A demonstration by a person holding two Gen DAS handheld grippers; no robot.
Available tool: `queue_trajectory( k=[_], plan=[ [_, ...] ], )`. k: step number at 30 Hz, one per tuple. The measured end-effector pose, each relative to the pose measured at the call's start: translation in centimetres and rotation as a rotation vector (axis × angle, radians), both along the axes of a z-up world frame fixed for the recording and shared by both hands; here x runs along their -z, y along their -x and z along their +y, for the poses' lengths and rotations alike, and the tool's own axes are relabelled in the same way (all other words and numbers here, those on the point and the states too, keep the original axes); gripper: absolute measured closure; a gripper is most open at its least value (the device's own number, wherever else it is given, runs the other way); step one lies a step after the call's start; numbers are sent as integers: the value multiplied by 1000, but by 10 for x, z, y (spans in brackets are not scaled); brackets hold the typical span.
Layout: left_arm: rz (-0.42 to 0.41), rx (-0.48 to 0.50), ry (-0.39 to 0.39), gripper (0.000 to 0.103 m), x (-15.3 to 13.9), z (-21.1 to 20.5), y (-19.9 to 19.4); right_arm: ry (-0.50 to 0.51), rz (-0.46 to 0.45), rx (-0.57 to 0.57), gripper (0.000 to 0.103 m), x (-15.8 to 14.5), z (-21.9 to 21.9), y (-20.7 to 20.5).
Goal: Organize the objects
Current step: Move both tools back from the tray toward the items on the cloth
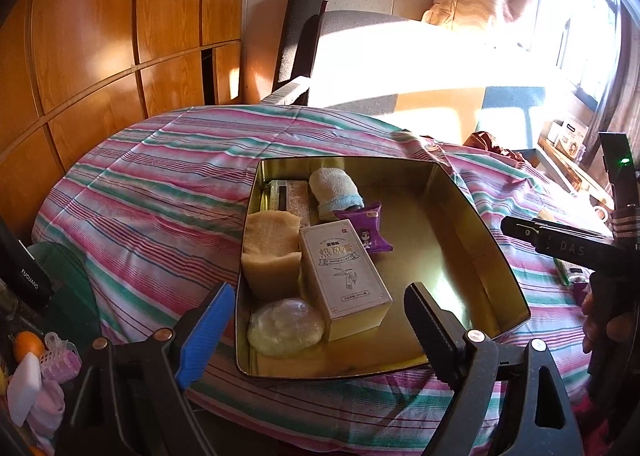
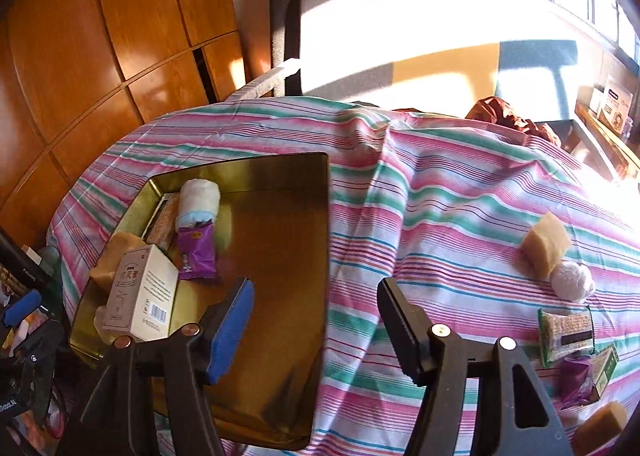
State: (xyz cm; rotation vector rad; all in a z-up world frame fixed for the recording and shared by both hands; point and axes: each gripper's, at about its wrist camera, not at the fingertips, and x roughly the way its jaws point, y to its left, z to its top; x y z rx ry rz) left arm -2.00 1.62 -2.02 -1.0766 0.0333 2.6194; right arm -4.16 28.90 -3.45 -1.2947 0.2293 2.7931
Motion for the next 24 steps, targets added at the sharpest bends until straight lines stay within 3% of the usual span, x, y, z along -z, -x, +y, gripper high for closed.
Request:
queue_trajectory(
  k=[8, 16, 21, 24],
  plan=[
    [25, 98, 5, 16, -12, 37, 0, -16, 12, 226, 38, -12, 110, -43],
    [47, 265, 28, 16, -23, 104, -8, 10, 47, 625, 38, -15, 260, -120],
    [52, 387, 65, 16, -27, 160, -11, 200, 116, 852, 37, 1, 322, -171],
    [48, 463, 98, 15, -26, 198, -11, 279, 161, 884, 36, 3, 330, -184]
  ],
)
